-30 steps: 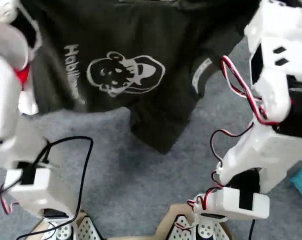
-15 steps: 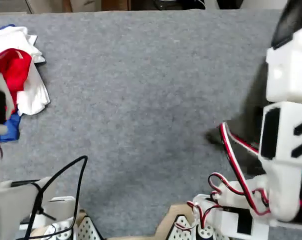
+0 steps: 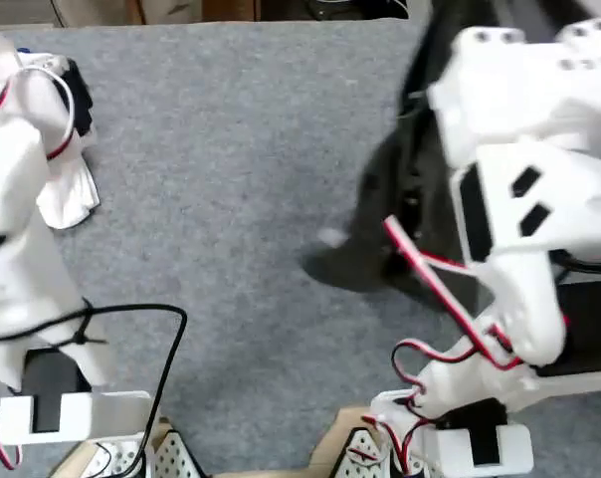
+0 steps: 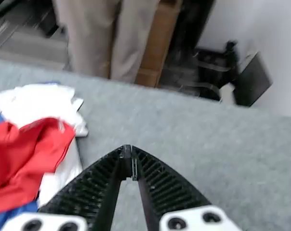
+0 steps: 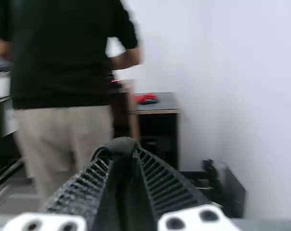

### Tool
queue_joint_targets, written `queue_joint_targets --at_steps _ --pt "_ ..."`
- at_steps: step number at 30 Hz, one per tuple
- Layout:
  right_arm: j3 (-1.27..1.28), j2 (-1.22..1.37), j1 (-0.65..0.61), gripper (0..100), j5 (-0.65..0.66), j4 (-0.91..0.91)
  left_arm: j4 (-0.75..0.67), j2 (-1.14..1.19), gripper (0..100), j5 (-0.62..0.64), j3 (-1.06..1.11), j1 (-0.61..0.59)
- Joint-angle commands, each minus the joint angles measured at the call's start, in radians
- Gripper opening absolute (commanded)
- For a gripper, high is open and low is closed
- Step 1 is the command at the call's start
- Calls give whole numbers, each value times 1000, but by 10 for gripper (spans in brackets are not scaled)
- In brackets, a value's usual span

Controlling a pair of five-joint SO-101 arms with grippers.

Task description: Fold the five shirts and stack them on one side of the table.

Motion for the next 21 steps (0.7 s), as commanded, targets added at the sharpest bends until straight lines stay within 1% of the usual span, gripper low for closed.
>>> queue_joint_targets --at_steps 1,8,10,14,17,21 --pt "13 -5 -125 5 21 -40 8 -15 18 6 64 -43" --pt "124 70 -352 5 25 -173 6 -15 18 6 261 -101" --pt "131 104 -423 5 46 -201 6 -15 18 23 298 -141" --pt "96 142 -549 5 57 -276 2 -12 18 66 322 -264" --pt "59 166 -615 5 80 -341 2 -5 18 68 328 -344" --pt "39 193 -624 5 109 -373 2 -5 18 68 374 -394"
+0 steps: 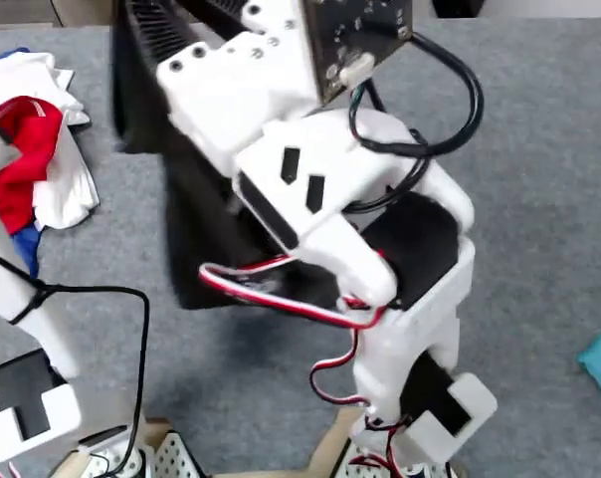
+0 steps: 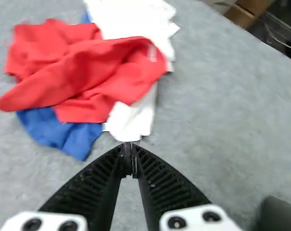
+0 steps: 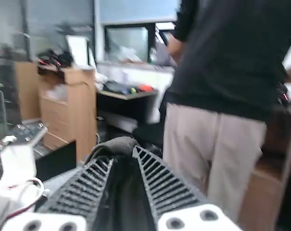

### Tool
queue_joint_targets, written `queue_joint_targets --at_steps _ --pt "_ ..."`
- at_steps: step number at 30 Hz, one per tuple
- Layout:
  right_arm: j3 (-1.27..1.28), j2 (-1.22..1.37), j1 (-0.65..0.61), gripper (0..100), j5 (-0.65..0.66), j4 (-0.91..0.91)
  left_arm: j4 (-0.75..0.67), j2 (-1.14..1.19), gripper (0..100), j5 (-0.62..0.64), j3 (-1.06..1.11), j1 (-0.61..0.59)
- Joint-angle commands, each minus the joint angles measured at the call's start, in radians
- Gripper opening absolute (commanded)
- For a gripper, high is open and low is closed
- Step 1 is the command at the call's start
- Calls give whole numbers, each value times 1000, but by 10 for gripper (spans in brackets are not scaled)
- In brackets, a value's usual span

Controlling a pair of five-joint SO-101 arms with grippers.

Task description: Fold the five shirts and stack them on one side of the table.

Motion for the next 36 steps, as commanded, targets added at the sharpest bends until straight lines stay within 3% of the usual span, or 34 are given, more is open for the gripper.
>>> queue_joint_targets --at_steps 1,11,22,28,32,36 --pt "-38 16 8 5 21 -38 2 -7 18 6 43 -31" --pt "179 186 255 5 25 -32 2 -16 18 6 307 71" --pt "228 572 532 5 43 -180 2 -8 18 3 327 130" --pt "219 607 555 5 57 -123 0 -5 21 6 417 258" --pt "219 605 553 5 57 -91 -41 -5 120 64 629 368" --pt "223 607 558 5 71 -60 -158 -5 157 153 861 371"
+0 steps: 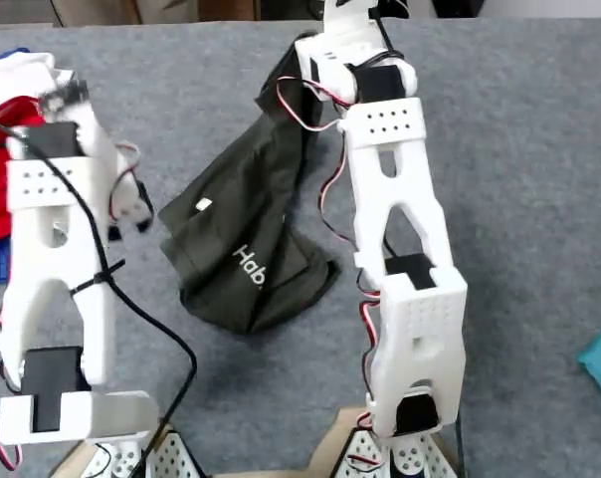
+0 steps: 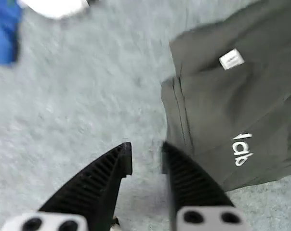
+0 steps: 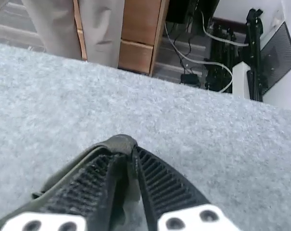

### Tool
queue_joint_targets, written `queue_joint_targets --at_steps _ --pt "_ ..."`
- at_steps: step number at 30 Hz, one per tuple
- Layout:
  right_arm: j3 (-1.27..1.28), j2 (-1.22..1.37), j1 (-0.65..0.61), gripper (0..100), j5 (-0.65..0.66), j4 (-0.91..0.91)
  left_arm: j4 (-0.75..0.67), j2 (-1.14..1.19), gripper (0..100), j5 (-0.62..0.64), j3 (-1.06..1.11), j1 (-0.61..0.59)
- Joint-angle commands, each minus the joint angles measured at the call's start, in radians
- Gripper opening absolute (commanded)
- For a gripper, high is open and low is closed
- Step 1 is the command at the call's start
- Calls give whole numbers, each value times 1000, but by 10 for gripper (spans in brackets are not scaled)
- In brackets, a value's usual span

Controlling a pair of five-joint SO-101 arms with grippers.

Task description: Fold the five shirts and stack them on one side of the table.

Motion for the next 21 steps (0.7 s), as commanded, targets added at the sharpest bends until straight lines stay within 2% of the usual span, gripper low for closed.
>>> queue_joint_targets --at_steps 1,4,8,15,21 --pt "-15 -5 18 5 9 20 -98 -1 157 43 183 15" --pt "-13 -4 18 5 9 20 -160 50 160 46 249 17" --pt "-12 -2 13 5 5 20 -176 166 161 51 201 6" --pt "-12 -2 12 5 2 20 -173 249 162 167 18 -18" --pt "-12 -2 12 5 2 20 -178 254 162 239 -23 12"
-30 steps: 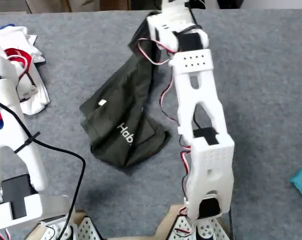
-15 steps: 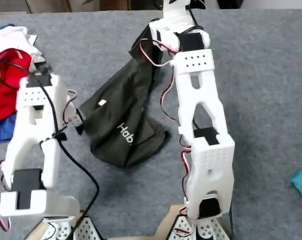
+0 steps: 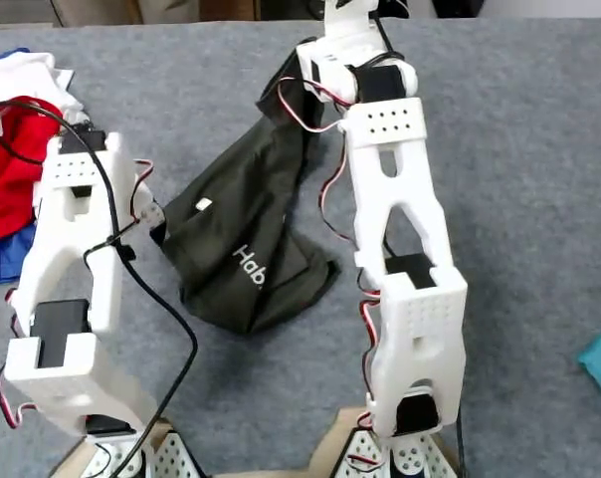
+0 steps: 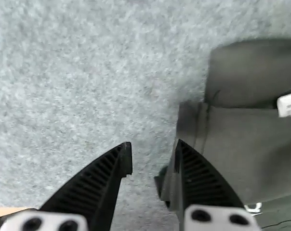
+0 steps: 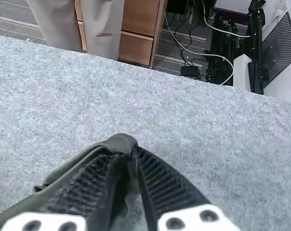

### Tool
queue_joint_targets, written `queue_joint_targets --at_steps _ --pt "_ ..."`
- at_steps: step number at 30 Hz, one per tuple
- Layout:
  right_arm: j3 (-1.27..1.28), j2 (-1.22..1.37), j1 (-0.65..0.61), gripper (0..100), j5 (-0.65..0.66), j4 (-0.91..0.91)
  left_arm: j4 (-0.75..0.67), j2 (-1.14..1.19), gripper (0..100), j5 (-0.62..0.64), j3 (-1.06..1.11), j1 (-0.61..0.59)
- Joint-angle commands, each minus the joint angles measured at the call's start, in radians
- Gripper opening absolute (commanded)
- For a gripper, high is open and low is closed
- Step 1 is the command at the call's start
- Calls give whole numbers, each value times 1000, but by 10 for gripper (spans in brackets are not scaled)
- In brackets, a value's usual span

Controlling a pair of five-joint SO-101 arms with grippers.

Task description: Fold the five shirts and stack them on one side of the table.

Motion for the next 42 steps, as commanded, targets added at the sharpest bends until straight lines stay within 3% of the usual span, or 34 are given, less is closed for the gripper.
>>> queue_joint_targets --at_steps 1,6,38,42 --pt "-10 -4 10 5 2 3 -20 2 162 52 -48 20" --pt "-13 12 8 5 5 2 -129 53 162 114 -21 54" --pt "-19 48 8 5 8 -3 -167 384 155 141 -126 78" --pt "-21 45 8 5 8 -3 -170 386 29 141 -137 87"
